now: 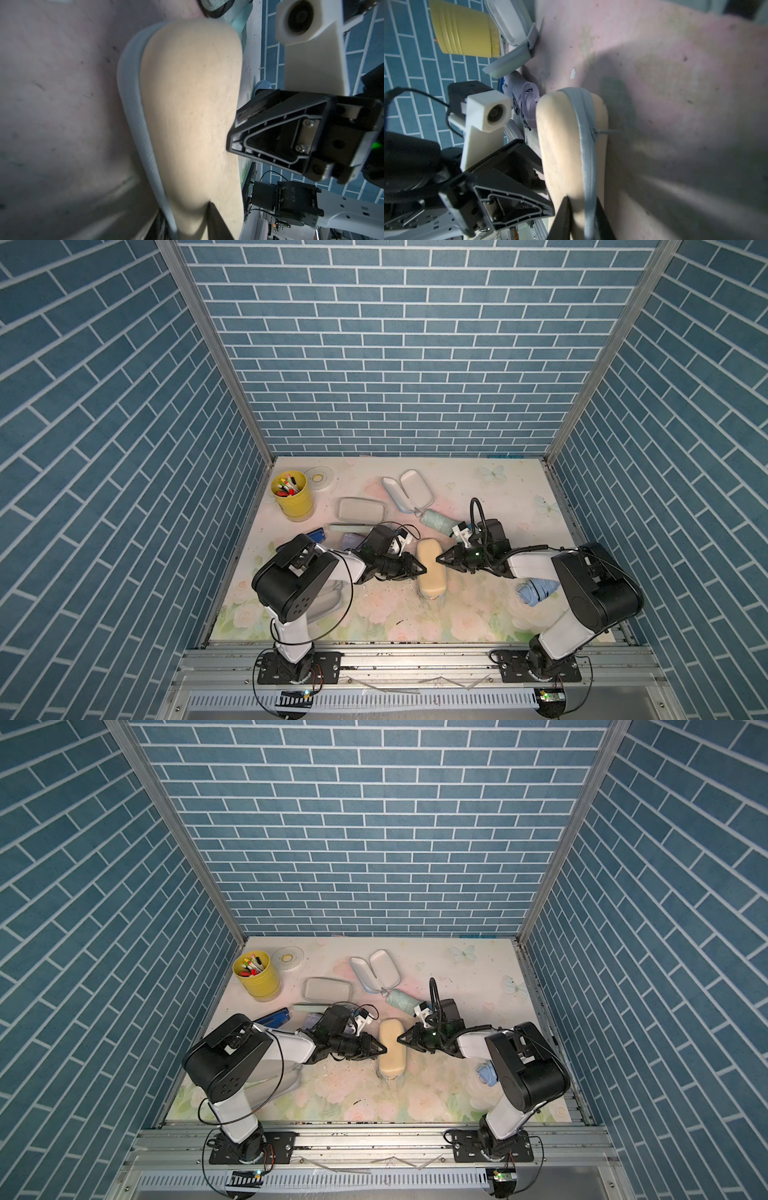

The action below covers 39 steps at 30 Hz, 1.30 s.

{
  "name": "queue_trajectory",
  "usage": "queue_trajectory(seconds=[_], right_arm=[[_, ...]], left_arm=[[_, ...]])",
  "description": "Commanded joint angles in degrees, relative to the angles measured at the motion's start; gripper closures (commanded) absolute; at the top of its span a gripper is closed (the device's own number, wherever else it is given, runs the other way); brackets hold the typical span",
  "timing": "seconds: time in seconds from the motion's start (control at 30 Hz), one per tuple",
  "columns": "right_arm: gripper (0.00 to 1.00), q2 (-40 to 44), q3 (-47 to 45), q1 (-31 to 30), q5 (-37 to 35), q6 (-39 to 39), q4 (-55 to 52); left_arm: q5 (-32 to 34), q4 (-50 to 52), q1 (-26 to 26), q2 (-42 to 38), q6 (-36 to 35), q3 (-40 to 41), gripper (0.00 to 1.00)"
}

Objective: Put umbrellas into zippered umbrella sleeves
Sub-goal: Adjust the umbrella sleeve at the center of the board.

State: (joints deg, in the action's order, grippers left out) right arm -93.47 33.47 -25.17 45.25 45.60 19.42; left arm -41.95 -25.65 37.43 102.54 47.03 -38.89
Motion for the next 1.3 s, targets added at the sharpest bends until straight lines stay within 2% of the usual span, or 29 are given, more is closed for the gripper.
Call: queue_trajectory(seconds=[0.0, 0.1, 0.23, 0.33, 0.6, 0.73, 0.83, 0.97, 1.07, 1.13, 1.27], right_arm=[[0.92, 1.17, -0.95, -0.99, 1.69, 2.3, 3.5], [0.97, 2.74, -0.81, -0.89, 1.33, 2.37, 3.24], [1.0, 4.85, -0.79, -0.75, 1.72, 3.06, 3.48], [1.0, 6.4, -0.35, -0.74, 1.95, 3.23, 2.5], [1.0, 10.57, -0.1, -0.23, 3.09, 6.04, 4.1], [1.0, 14.26, 1.92, -0.27, 3.09, 6.2, 1.47], [1.0, 15.93, 3.16, -0.22, 2.83, 6.72, -0.03], [1.0, 13.28, 3.46, -0.23, 1.22, 5.68, -4.06], [1.0, 10.16, 3.31, -0.23, -1.14, 4.31, -5.22], [0.89, 8.92, 4.27, -0.23, -2.65, 1.98, -8.82], [0.65, 10.62, 7.93, 0.06, -6.48, -7.76, -26.45]], left_arm=[[0.86, 0.18, -0.62, -1.73, -0.39, 1.54, 0.57], [-0.23, -1.91, -2.78, -5.4, 0.7, 4.04, 0.41], [-1.82, -10.71, -7.46, -8.91, 6.67, 9.53, 0.19], [-1.57, -11.17, -7.64, -10.76, 6.89, 9.98, 0.12], [-0.47, -12.87, -6.57, -11.57, 6.74, 10.05, 0.07], [-0.24, -19.87, -6.28, -11.44, 9.9, 11.02, 0.01], [-0.23, -21.81, -5.5, -10.57, 10.63, 10.33, 0.01], [0.53, -21.12, -5.52, -10.31, 10.5, 9.81, 0.01], [1.23, -15.97, -5.35, -9.95, 8.02, 8.12, 0.03], [2.54, -8.37, -4.86, -10.3, 4.3, 6.05, 0.06], [8.09, 11.15, -1.32, -11.68, -5.5, -0.21, 0.08]])
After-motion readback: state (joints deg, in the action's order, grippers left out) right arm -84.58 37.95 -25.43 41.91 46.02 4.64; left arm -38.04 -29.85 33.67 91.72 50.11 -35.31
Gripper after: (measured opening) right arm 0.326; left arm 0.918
